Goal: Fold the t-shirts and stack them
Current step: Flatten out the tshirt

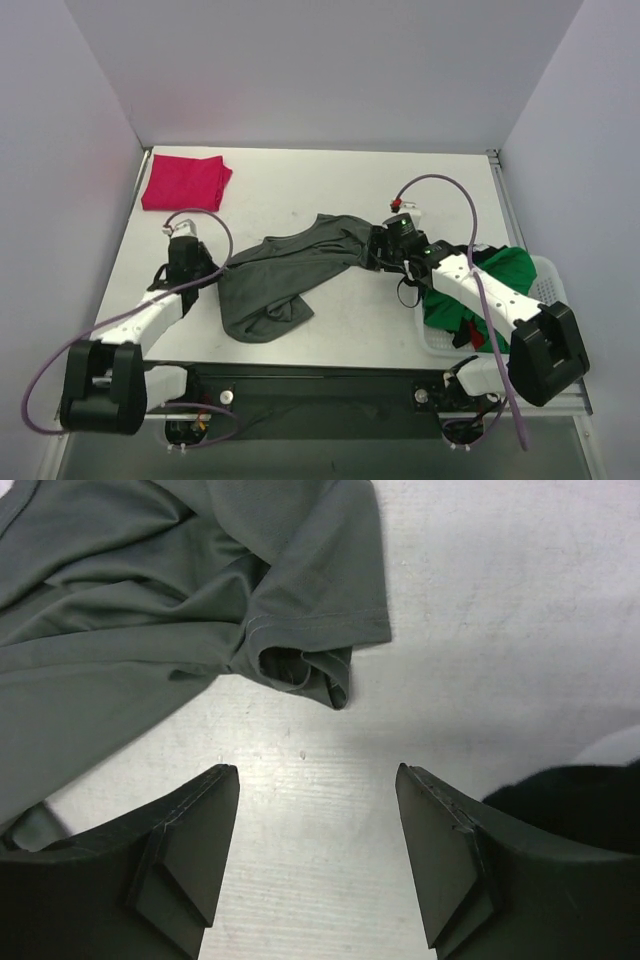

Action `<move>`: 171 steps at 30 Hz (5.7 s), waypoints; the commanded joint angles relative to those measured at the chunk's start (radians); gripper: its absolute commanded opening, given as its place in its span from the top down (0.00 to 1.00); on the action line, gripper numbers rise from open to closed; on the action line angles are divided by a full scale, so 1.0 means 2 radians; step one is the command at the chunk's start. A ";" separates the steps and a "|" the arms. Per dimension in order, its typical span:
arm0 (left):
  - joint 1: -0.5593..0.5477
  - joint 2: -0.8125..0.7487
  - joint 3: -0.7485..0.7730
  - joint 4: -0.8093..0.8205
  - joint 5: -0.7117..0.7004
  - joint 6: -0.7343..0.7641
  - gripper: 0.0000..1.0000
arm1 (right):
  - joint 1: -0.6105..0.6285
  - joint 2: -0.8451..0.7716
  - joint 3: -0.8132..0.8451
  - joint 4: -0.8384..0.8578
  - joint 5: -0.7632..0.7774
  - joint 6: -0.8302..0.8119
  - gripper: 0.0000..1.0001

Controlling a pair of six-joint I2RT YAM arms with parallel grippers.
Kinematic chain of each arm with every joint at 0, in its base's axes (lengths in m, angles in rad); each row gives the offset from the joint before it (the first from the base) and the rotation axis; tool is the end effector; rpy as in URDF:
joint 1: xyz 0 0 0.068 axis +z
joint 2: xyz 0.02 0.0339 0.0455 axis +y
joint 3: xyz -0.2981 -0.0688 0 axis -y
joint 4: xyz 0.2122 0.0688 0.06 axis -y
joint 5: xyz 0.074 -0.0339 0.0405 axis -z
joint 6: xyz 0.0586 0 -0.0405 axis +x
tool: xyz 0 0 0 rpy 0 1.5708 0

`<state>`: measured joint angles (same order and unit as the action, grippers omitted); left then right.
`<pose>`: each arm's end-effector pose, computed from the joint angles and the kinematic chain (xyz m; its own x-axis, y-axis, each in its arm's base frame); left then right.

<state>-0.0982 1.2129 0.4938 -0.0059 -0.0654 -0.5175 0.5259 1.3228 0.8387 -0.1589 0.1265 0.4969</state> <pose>0.2133 -0.0172 0.2102 -0.5978 -0.4371 -0.6719 -0.2838 0.8994 -0.3326 0.2358 0.1283 0.2776 -0.6516 0.1686 -0.7396 -0.1138 0.9422 0.3150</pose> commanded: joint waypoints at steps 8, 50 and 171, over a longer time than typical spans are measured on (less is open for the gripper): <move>0.013 -0.180 -0.039 -0.021 -0.068 -0.015 1.00 | -0.017 0.101 0.087 -0.019 0.013 -0.015 0.46; 0.032 -0.202 -0.056 -0.009 -0.071 -0.025 1.00 | -0.033 0.263 0.143 -0.028 -0.023 -0.009 1.00; 0.055 0.095 0.328 -0.054 -0.079 0.027 0.18 | -0.092 0.390 0.716 -0.128 -0.040 -0.143 0.09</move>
<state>0.0196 1.4723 1.1233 -0.2058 -0.2283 -0.4656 0.3458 2.1597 2.2421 -0.4229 0.0475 0.1917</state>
